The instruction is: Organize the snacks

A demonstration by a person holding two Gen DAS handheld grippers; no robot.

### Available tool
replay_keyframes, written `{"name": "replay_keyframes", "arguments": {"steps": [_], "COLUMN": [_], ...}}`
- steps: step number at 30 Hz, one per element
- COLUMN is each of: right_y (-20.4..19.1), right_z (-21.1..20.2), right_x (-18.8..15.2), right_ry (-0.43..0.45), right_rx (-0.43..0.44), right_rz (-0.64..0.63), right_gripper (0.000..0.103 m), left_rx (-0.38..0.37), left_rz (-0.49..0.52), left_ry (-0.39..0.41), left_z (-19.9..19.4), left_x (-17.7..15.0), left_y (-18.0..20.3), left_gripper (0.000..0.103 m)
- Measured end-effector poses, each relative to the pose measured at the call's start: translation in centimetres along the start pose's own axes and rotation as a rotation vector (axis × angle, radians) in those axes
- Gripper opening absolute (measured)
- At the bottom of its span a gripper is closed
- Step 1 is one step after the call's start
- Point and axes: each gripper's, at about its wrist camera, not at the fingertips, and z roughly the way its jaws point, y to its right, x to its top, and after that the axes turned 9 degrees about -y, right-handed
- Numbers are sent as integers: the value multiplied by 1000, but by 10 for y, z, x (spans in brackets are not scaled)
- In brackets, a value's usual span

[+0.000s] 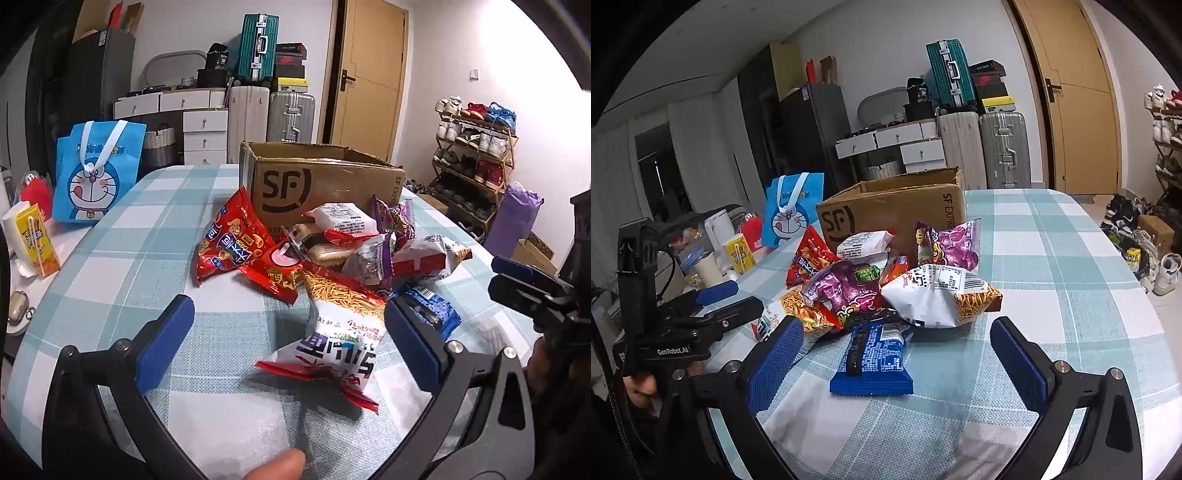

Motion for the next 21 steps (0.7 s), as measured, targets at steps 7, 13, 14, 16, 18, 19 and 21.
{"name": "replay_keyframes", "arguments": {"steps": [7, 13, 14, 16, 18, 19, 21], "right_y": [1, -1, 0, 2, 3, 3, 3], "right_z": [0, 2, 0, -1, 0, 0, 0], "right_x": [0, 0, 0, -1, -1, 0, -1], "right_ry": [-7, -3, -2, -1, -4, -4, -2], "right_rx": [-1, 3, 4, 5, 4, 3, 4], "right_rz": [-10, 0, 4, 9, 8, 7, 8], "right_gripper": [103, 103, 103, 103, 103, 103, 103], "left_rx": [17, 16, 15, 23, 26, 26, 26], "left_rz": [12, 11, 12, 14, 14, 14, 16], "left_ry": [-8, -13, -15, -17, -19, -19, -19], "left_z": [0, 3, 4, 5, 5, 5, 5], "left_x": [0, -1, -1, -1, -1, -1, -1], "left_y": [4, -3, -4, -3, -2, -2, -1], "left_gripper": [103, 103, 103, 102, 103, 103, 103]}}
